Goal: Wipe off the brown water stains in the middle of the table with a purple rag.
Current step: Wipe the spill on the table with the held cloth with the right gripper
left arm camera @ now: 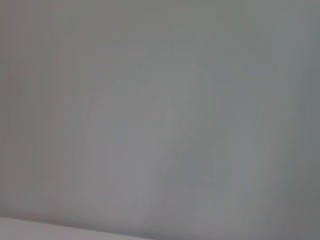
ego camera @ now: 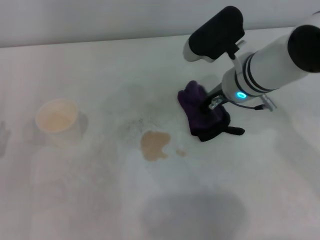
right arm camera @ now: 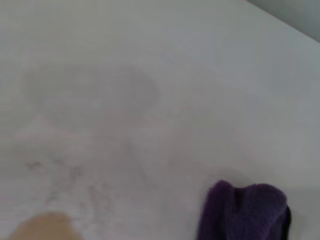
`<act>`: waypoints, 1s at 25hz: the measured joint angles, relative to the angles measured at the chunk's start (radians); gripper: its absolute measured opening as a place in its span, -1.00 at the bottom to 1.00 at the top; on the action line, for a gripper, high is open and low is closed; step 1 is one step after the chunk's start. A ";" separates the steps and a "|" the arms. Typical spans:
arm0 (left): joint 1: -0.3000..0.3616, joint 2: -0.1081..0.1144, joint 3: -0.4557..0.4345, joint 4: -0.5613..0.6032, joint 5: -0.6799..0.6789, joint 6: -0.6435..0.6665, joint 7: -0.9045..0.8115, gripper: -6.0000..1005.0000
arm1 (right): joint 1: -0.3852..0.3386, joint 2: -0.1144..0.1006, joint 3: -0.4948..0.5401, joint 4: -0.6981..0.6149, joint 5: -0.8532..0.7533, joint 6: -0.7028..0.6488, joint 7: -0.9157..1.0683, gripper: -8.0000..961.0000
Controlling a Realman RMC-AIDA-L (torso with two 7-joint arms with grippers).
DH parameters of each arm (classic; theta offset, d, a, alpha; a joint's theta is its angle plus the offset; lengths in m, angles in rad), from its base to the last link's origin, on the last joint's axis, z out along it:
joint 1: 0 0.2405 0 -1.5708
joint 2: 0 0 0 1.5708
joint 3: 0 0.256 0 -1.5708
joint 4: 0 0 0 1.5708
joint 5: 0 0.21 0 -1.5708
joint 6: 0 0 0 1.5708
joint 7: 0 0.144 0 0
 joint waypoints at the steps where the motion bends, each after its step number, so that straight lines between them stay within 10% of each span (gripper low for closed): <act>1: 0.000 0.000 0.000 0.000 0.001 0.000 0.000 0.78 | 0.000 0.000 0.000 -0.012 0.018 0.008 -0.012 -0.84; 14: -0.020 0.001 0.000 0.002 -0.003 0.002 -0.021 0.78 | 0.037 0.005 -0.056 -0.052 0.371 0.125 -0.203 -0.85; 25: -0.049 0.001 0.000 -0.006 -0.004 -0.039 -0.024 0.78 | 0.076 0.007 -0.179 0.107 0.434 -0.127 -0.194 -0.86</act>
